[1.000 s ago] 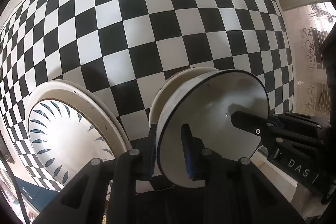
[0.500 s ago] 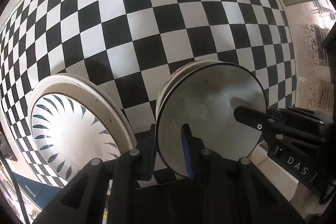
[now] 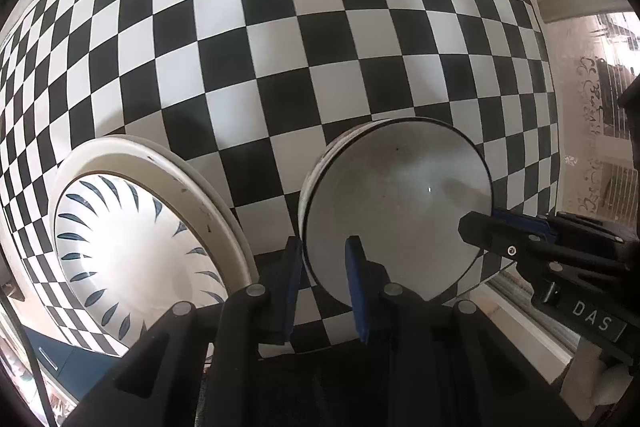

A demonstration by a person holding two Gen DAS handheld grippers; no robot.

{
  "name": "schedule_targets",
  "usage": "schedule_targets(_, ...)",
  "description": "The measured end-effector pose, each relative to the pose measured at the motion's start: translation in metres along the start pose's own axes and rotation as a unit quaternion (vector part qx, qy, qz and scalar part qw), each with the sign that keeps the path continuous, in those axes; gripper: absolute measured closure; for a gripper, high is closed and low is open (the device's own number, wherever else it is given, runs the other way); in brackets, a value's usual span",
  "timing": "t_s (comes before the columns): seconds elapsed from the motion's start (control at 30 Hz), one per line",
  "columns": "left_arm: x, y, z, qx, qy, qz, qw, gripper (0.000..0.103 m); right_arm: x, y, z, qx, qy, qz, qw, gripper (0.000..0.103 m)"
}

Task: Organize plates and bowls
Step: 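Open both grippers and move them to the blue-dotted white bowl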

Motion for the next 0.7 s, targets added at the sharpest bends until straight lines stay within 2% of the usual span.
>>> schedule_targets(0.43, 0.005, -0.002, -0.007, 0.017, -0.015, -0.001, 0.9997, 0.083, 0.002, 0.001, 0.000, 0.001, 0.006, 0.002, 1.000, 0.089)
schedule_targets(0.63, 0.001, -0.006, -0.029, 0.049, -0.023, -0.010, 0.9985, 0.082, 0.007, -0.002, -0.013, 0.012, 0.005, 0.003, 1.000, 0.088)
schedule_targets(0.7, 0.000, -0.011, -0.039, 0.065, -0.029, -0.014, 0.9974, 0.082, 0.010, -0.007, -0.021, 0.020, 0.002, 0.004, 1.000, 0.083)
Point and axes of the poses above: each gripper's, at about its wrist camera, not at the fingertips, and z roughly the way its jaws point, x to its right, y to its underside, the point moved 6 cm from there along z, roughly the way its jaws point, and after that the axes turned 14 degrees about y, right-handed, at the moved point
